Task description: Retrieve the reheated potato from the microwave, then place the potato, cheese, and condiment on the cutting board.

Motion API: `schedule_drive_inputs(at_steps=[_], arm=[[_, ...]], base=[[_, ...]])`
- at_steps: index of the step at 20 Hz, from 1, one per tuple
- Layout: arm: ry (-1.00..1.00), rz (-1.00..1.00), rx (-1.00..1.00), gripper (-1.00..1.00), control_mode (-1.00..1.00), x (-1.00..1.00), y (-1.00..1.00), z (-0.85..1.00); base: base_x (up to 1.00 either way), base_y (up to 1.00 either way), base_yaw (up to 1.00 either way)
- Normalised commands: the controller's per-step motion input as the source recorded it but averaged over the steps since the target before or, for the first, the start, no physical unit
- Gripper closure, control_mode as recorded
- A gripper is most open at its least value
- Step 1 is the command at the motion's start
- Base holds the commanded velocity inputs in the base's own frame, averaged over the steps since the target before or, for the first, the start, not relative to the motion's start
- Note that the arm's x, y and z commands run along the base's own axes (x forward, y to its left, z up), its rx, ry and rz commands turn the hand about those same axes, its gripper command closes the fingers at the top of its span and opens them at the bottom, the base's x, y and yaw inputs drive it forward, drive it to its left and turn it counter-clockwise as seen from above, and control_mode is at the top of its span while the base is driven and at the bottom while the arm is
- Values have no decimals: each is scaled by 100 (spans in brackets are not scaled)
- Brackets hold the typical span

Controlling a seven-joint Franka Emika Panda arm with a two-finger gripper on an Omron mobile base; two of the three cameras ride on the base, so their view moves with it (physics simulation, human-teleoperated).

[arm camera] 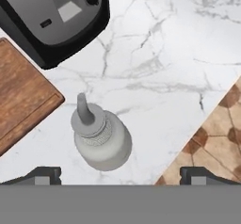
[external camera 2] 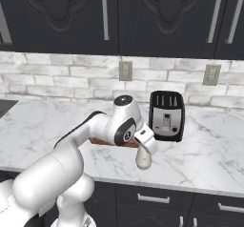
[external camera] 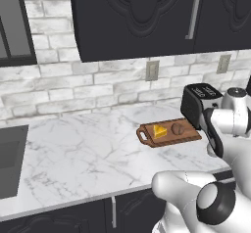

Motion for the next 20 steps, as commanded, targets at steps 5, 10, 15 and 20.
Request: schedule_drive_inputs(at_steps=[5,10,15,20], arm=[[0,6,0,-100,-100,6,-2,-15],[0,7,0,-100,-100,15,0,-16],[0,7,0,-100,-100,15,0,-19],[0,6,0,-100,-100,11,0,-24]], base=[[0,0,0],[0,0,0],[0,0,0],[0,0,0]])
